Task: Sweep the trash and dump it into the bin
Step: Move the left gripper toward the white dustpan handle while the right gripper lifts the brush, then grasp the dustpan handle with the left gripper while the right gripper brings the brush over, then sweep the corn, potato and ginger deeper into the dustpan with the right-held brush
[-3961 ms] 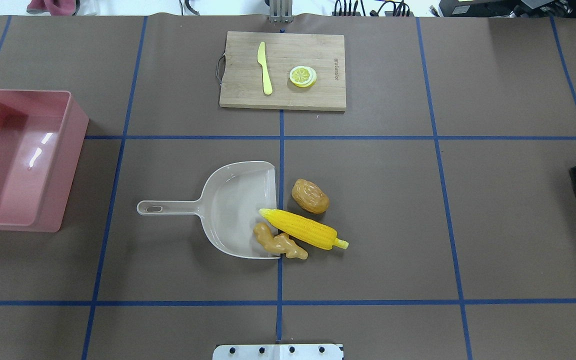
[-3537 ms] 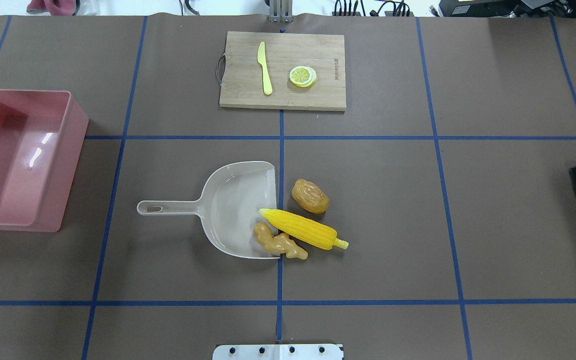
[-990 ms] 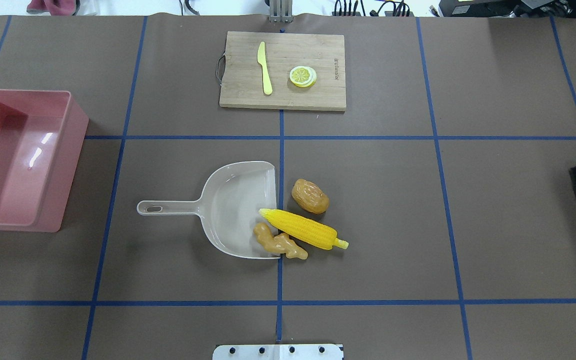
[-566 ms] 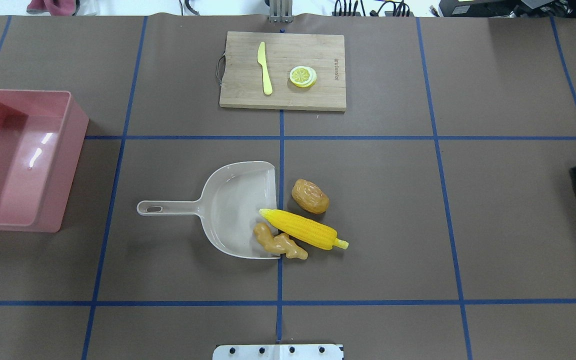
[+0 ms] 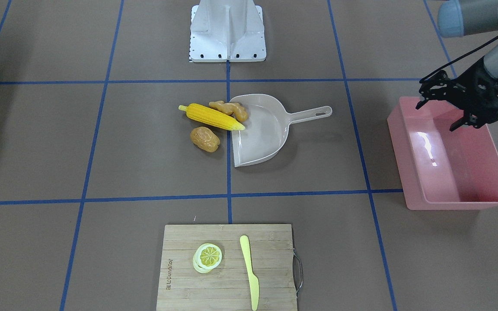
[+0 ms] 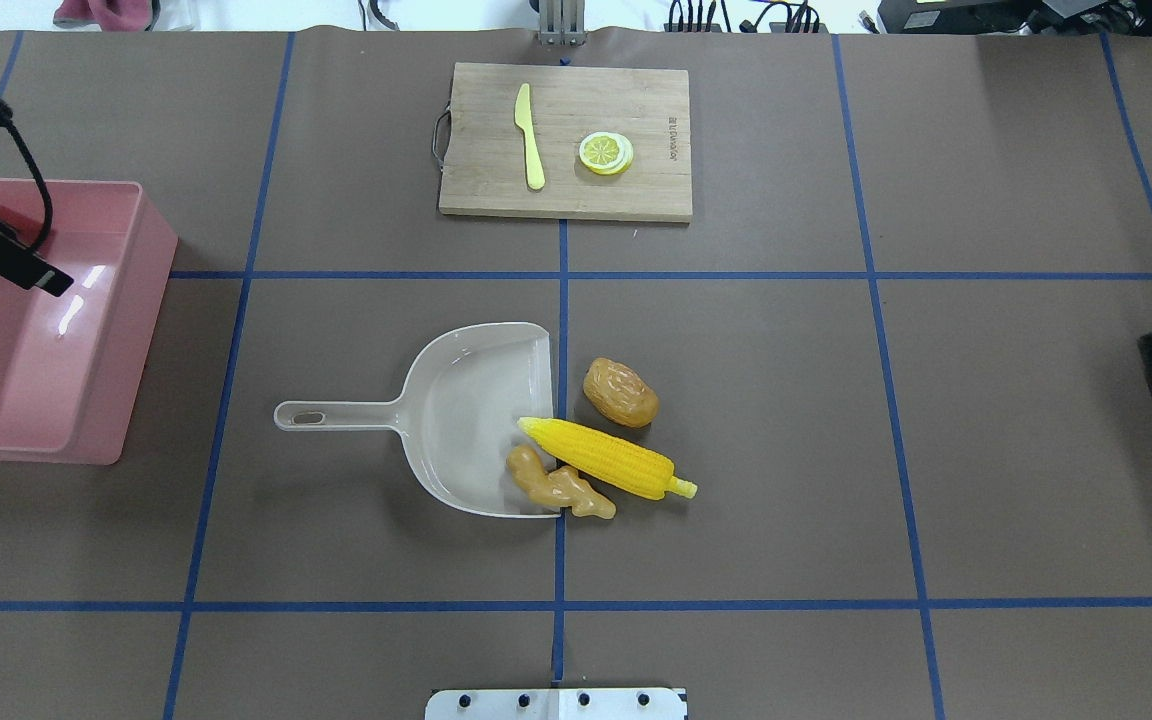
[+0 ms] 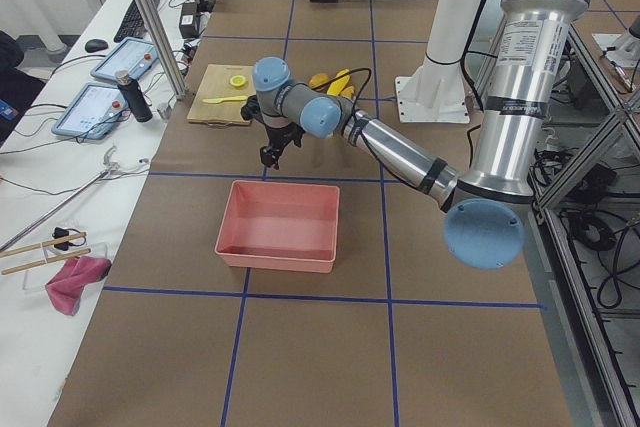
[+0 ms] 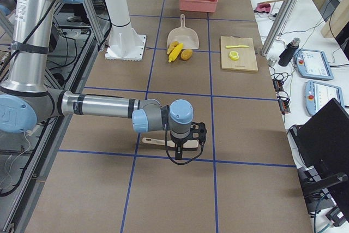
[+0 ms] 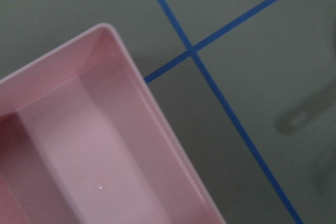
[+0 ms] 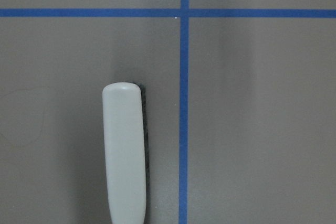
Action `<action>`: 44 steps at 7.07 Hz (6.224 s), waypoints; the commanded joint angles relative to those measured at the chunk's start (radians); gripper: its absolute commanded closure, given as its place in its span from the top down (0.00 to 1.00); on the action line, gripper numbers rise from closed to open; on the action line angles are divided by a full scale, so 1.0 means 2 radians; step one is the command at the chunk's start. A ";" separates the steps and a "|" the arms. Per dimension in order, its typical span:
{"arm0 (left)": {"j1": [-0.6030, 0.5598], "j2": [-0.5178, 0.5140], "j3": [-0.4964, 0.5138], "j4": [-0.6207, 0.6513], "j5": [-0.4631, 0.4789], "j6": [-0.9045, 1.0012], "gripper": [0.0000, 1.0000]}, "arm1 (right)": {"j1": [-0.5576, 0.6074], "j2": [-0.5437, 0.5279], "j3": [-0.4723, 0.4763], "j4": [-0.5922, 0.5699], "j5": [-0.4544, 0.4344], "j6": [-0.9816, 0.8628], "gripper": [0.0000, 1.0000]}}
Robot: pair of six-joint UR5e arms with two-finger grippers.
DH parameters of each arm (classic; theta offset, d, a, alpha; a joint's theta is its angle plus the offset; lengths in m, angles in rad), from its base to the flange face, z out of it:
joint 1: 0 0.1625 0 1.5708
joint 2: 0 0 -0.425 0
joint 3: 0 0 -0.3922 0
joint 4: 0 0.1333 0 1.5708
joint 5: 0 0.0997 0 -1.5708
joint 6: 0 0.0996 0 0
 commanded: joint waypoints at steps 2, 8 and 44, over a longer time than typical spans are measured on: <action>0.022 -0.019 0.003 -0.016 0.016 0.006 0.99 | -0.078 0.009 -0.001 0.055 -0.011 0.108 1.00; 0.070 0.006 0.007 -0.153 0.009 0.060 0.99 | -0.143 -0.045 -0.034 0.182 -0.001 0.200 1.00; 0.290 -0.040 0.168 -0.540 0.184 -0.015 0.93 | -0.522 0.461 0.003 -0.130 -0.119 0.562 0.00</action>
